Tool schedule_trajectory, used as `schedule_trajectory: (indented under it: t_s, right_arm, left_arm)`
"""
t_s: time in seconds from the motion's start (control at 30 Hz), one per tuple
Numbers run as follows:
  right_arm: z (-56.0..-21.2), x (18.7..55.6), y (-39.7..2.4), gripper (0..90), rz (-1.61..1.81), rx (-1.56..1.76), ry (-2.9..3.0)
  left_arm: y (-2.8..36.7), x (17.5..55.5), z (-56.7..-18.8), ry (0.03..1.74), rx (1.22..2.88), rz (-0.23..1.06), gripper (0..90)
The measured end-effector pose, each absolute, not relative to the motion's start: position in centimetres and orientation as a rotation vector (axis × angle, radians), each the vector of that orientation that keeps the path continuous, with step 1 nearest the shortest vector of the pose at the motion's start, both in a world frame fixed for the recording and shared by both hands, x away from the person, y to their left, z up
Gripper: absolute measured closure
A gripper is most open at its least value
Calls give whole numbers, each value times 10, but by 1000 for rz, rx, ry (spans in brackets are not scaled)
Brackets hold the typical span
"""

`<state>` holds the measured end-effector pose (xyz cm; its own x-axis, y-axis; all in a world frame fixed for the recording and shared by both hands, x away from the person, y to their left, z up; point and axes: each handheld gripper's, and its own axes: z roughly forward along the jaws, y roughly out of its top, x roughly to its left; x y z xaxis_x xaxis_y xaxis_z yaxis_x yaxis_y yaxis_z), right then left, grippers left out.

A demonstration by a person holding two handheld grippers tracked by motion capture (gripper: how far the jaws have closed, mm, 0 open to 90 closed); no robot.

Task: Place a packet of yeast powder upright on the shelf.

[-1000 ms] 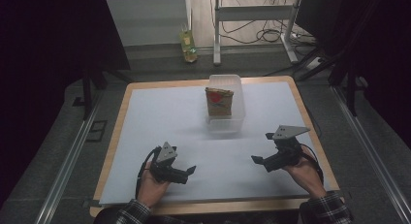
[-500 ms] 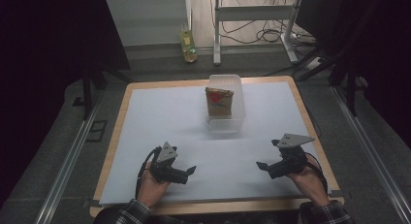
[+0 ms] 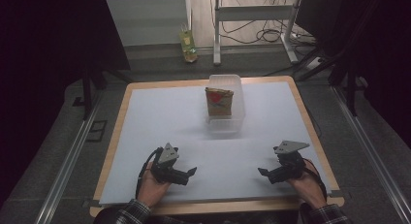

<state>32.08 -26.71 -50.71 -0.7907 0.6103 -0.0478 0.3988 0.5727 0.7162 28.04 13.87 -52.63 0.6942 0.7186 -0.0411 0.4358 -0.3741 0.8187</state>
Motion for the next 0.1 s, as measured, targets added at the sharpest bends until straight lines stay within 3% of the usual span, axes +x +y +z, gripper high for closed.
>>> schedule_trajectory:
  t_s: [0.1]
  right_arm:
    - [-508, 321, -267, 0, 1022, 835, 2522]
  left_arm:
    - [139, 281, -526, 884, 2020, 414, 10]
